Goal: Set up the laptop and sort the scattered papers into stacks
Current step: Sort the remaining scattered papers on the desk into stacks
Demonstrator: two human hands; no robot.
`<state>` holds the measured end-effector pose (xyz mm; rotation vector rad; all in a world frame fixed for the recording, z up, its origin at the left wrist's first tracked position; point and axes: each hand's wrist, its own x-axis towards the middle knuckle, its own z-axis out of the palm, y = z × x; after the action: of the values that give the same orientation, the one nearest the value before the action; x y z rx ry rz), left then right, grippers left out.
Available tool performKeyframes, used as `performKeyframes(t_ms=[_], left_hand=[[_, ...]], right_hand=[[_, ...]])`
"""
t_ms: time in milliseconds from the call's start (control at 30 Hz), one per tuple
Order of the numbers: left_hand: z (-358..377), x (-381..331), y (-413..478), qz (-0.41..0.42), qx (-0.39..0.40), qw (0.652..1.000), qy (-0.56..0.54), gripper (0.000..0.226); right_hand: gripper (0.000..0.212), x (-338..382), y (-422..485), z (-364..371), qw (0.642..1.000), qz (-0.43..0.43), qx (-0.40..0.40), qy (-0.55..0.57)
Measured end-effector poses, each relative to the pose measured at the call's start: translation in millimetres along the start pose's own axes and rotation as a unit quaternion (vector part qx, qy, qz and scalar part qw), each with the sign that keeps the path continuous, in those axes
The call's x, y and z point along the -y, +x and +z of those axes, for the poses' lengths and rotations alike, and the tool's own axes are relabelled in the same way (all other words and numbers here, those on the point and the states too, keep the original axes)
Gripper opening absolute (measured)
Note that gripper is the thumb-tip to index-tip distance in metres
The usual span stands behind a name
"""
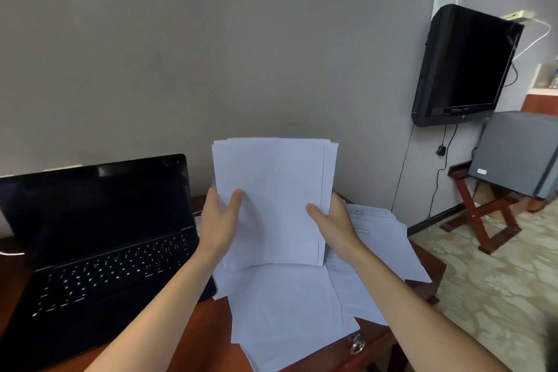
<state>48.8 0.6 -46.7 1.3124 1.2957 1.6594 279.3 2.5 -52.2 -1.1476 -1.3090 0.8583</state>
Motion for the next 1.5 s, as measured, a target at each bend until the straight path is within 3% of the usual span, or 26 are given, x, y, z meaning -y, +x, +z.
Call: performKeyframes(t_ms=[100, 300, 467, 667, 800, 867, 933, 1000, 1100, 1233, 1333, 1400, 1500], left_hand=[[-6.0, 17.6, -2.8, -0.047, 0.042, 0.998, 0.021, 0.037], [-21.1, 20.5, -11.5, -0.058, 0.099, 0.993, 0.025, 0.026], [-40.0, 34.3, -28.1, -0.085, 0.137, 0.986, 0.038, 0.031], [-50.5, 69.5, -48.0, -0.120, 0.086, 0.987, 0.068, 0.035], [-47.7, 79.3, -47.5, -0.128, 0.078, 0.984, 0.091, 0.034], [-43.3, 80.7, -44.5, -0.127, 0.077, 0.984, 0.102, 0.033], [-36.2, 81.7, -41.0, -0.125, 0.074, 0.983, 0.109, 0.030], [-26.2, 83.1, -38.3, -0.121, 0.075, 0.983, 0.114, 0.027], [-7.7, 83.3, -36.6, -0.110, 0.080, 0.983, 0.127, 0.024], [12.9, 86.2, -29.4, -0.110, 0.088, 0.981, 0.134, 0.023], [17.2, 92.3, -28.5, -0.121, 0.091, 0.978, 0.141, 0.018], [14.3, 97.4, -31.8, -0.118, 0.097, 0.977, 0.148, 0.017], [10.0, 99.4, -34.6, -0.108, 0.101, 0.978, 0.149, 0.020]], right_hand=[[0.031, -21.7, -8.0, -0.4, 0.996, 0.065, 0.035, -0.048], [0.024, -21.8, -16.8, 2.4, 0.998, 0.031, -0.002, -0.050], [0.023, -33.0, -27.3, -1.2, 0.993, 0.076, 0.064, -0.062], [0.029, -69.6, -39.4, -20.5, 0.990, 0.083, 0.071, -0.088], [0.027, -84.4, -36.7, -59.9, 0.981, 0.053, 0.034, -0.186], [0.026, -90.6, -32.3, -81.7, 0.933, 0.025, 0.018, -0.358], [0.050, -97.1, -33.3, -102.8, 0.828, 0.039, 0.041, -0.558], [0.068, -103.4, -40.4, -115.7, 0.795, 0.098, 0.066, -0.596], [0.071, -114.6, -51.3, -124.0, 0.811, 0.110, 0.059, -0.572], [0.048, -109.6, -55.3, -131.5, 0.834, 0.048, 0.037, -0.548], [0.040, -109.1, -55.3, -139.1, 0.861, 0.051, -0.062, -0.501], [0.060, -114.2, -53.6, -147.9, 0.861, 0.109, -0.135, -0.478], [0.093, -114.8, -54.5, -158.3, 0.871, 0.217, -0.154, -0.413]])
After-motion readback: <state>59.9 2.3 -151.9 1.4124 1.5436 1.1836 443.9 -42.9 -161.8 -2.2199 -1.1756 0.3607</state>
